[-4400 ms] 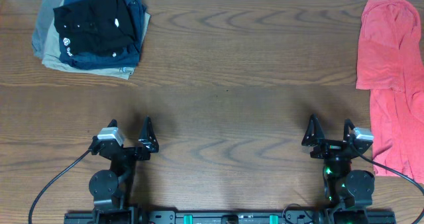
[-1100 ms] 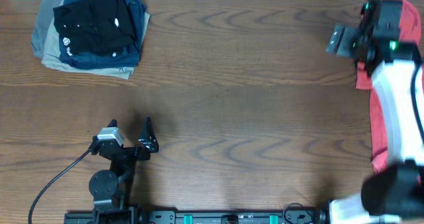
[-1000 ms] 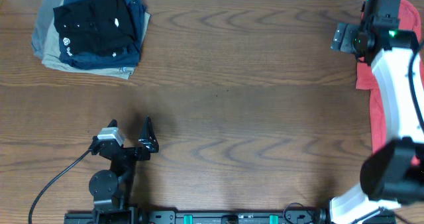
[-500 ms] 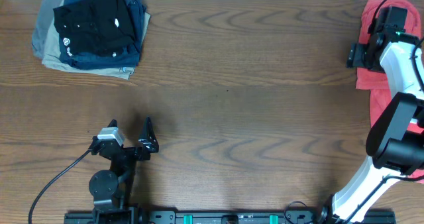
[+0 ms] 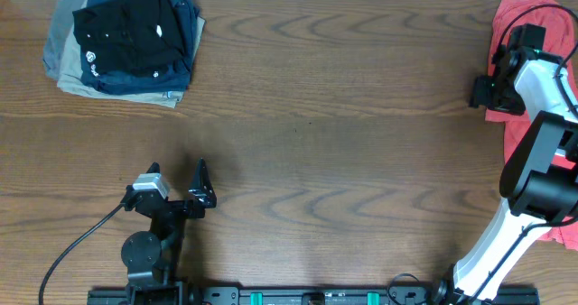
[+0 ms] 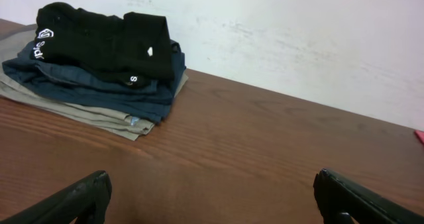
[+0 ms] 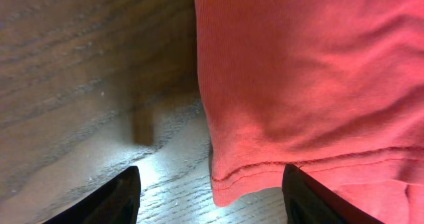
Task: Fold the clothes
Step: 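Reach the right gripper to the coral t-shirt and grasp its edge, then drag the grasped t-shirt leftward across the table with the right gripper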
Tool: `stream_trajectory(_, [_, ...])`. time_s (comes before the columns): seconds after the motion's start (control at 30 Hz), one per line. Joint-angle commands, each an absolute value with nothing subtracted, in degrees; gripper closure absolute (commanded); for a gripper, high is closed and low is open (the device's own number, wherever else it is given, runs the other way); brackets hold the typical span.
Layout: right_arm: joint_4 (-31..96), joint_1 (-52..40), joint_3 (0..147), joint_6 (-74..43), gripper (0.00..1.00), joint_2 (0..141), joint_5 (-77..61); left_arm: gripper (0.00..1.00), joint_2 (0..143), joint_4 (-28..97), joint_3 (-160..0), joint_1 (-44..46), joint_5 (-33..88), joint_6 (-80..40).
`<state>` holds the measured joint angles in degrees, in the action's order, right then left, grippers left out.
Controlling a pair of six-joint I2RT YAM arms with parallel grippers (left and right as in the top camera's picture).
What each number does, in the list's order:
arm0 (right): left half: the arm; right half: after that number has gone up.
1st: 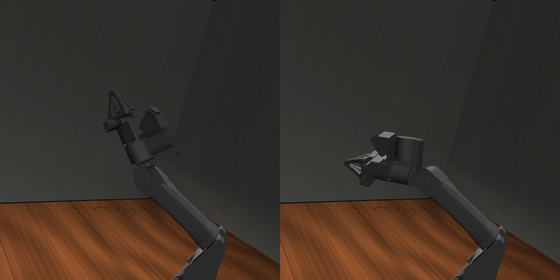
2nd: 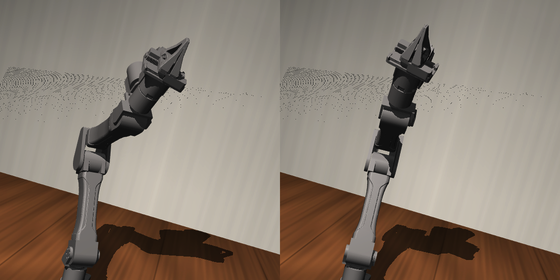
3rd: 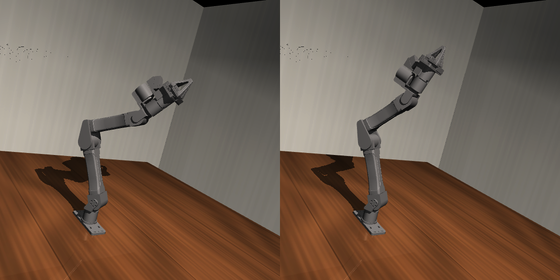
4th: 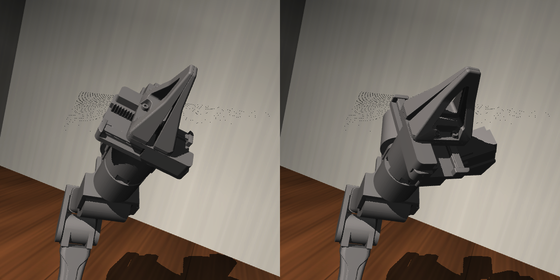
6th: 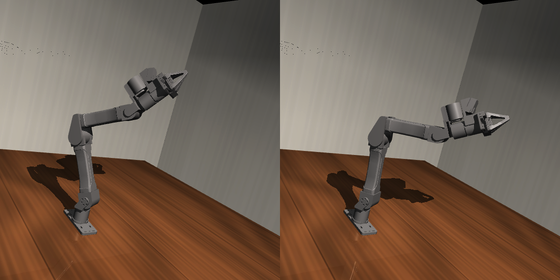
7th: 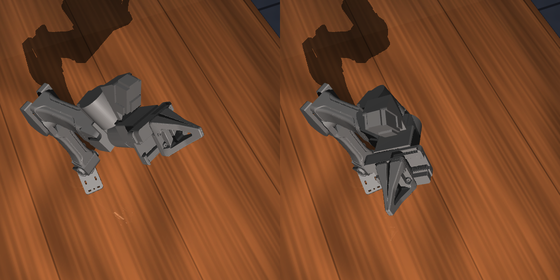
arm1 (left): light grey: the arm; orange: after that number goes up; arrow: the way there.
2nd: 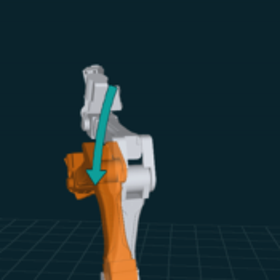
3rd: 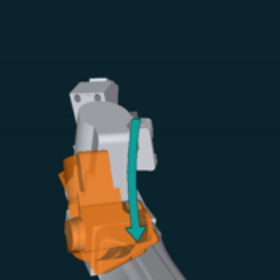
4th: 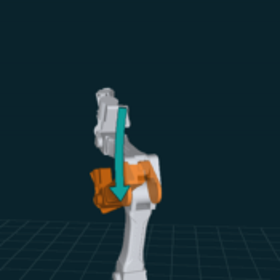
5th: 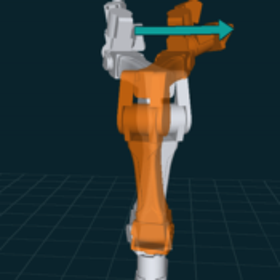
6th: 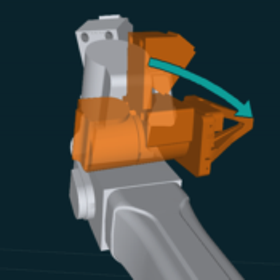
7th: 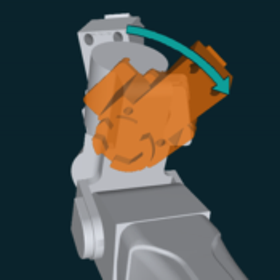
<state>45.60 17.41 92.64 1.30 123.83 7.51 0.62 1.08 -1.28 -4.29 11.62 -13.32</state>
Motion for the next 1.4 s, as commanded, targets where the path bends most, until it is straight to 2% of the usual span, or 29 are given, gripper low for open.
stream_trajectory(0.0, [45.89,18.2,93.62,1.8,0.34,124.88,8.14,0.02,0.23,2.94,-0.23,-4.49,12.36,-13.19])
stream_trajectory(0.33, [46.13,19.2,93.56,1.83,0.39,128.33,8.12,0.02,0.23,2.92,-0.23,-4.49,12.36,-13.19])
stream_trajectory(0.4, [46.57,19.22,93.54,1.8,0.42,129.1,8.12,0.02,0.23,2.94,-0.23,-4.49,12.36,-13.19])
stream_trajectory(0.53, [47.16,19.29,93.54,1.78,0.59,130.17,8.1,0.02,0.23,2.92,-0.23,-4.49,12.36,-13.19])
stream_trajectory(0.73, [47.57,19.31,93.62,1.78,0.99,129.91,8.12,0.02,0.23,2.94,-0.23,-4.49,12.36,-13.21])
stream_trajectory(1.1, [47.75,17.17,93.78,-0.8,0.99,120.33,5.5,0.02,0.23,2.94,-0.23,-4.49,12.36,-13.19])
stream_trajectory(1.37, [46.06,8.47,93.78,-0.82,0.99,110.72,-3.84,0.02,0.23,2.94,-0.23,-4.49,12.36,-13.19])
